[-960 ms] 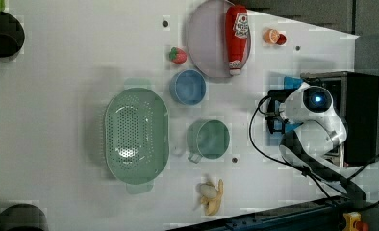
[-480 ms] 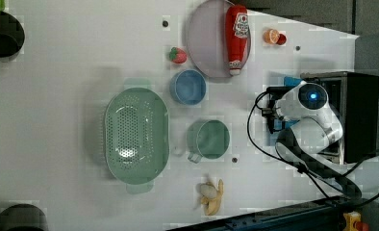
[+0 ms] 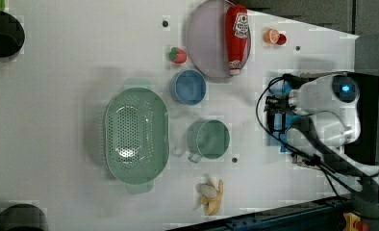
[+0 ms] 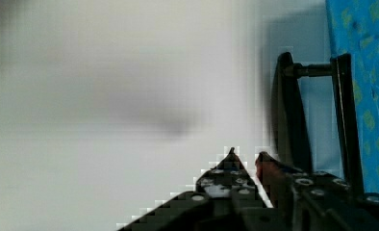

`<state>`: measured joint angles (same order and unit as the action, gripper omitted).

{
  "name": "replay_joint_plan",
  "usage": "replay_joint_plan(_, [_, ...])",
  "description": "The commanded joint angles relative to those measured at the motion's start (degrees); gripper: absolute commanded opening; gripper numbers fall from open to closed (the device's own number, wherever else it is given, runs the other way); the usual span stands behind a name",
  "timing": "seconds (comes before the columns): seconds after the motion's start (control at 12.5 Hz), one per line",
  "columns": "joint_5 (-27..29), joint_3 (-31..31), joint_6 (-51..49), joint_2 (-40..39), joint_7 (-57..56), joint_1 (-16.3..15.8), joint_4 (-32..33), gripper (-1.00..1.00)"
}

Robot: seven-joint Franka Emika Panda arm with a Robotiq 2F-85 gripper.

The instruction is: Flap open oven.

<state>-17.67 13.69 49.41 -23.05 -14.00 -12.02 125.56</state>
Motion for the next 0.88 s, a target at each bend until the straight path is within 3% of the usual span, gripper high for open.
replay_joint_plan(0.08, [9.1,-0.12,-4.58,10.86,2.63,-0.4,-4.12,-0.65])
replay_joint_plan(0.32, [19.71,0.26,-19.99,17.85,5.4,-0.34,-10.75,-0.65])
replay_joint_plan(0.56, [20.62,0.35,-33.57,21.42,12.44,-0.33,-19.72,-0.65])
replay_joint_plan(0.88, [20.59,0.27,-41.58,23.43,16.09,-0.34,-26.53,-0.65])
